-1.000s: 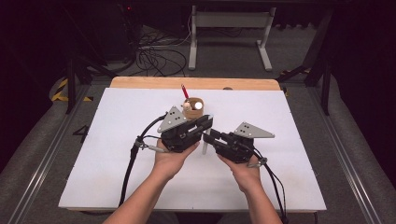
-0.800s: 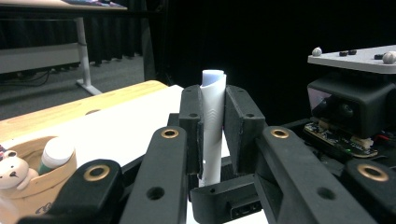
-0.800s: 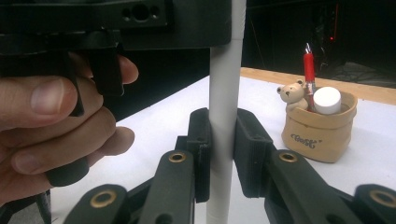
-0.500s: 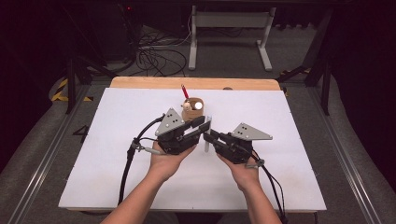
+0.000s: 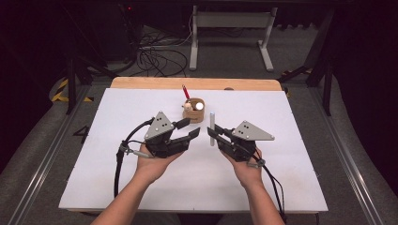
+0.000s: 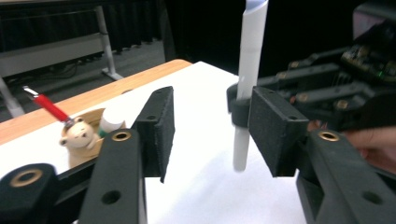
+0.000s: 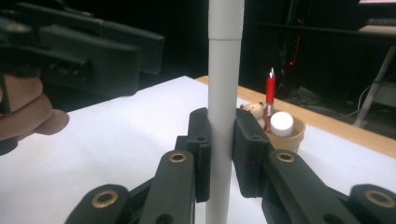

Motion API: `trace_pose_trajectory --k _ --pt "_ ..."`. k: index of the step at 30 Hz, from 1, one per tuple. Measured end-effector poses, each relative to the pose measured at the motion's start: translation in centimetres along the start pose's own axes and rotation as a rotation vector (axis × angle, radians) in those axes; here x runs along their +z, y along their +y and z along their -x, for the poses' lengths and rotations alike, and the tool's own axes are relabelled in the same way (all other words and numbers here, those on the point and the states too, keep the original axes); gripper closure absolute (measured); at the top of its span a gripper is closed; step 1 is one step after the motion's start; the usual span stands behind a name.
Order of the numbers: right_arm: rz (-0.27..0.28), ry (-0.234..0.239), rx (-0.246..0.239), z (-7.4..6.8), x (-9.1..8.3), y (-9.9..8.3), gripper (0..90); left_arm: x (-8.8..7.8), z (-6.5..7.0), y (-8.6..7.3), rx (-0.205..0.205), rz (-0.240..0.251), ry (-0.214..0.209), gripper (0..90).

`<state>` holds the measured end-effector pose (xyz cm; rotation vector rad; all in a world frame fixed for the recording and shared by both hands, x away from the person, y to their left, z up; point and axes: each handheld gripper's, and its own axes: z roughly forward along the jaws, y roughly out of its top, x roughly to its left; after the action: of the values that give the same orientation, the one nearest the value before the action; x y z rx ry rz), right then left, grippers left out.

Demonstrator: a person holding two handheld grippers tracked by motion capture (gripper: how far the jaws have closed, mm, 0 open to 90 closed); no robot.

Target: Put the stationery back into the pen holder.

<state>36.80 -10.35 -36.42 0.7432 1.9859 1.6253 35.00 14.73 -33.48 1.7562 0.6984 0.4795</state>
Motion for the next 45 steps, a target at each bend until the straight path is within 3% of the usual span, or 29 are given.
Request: trace_pose_trajectory --k 9,20,29,45 --pt "0.034 -0.027 -0.039 0.4 0.2 0.9 78.9 -1.3 -1.1 -1.2 0.025 -0.012 0.025 39.9" --pt "0.067 -0.039 -0.075 0.4 1.0 1.6 78.9 -3.0 -2.6 -2.5 0.026 0.006 0.035 30.2" --pt "0.097 -0.041 -0.100 0.6 2.2 2.0 78.9 -4.2 -3.4 -3.7 0.028 -0.015 0.040 24.2" --pt "0.147 -0.075 -0.132 1.2 4.3 2.9 78.8 -5.5 -4.3 -4.8 0.026 -0.004 0.046 20.5"
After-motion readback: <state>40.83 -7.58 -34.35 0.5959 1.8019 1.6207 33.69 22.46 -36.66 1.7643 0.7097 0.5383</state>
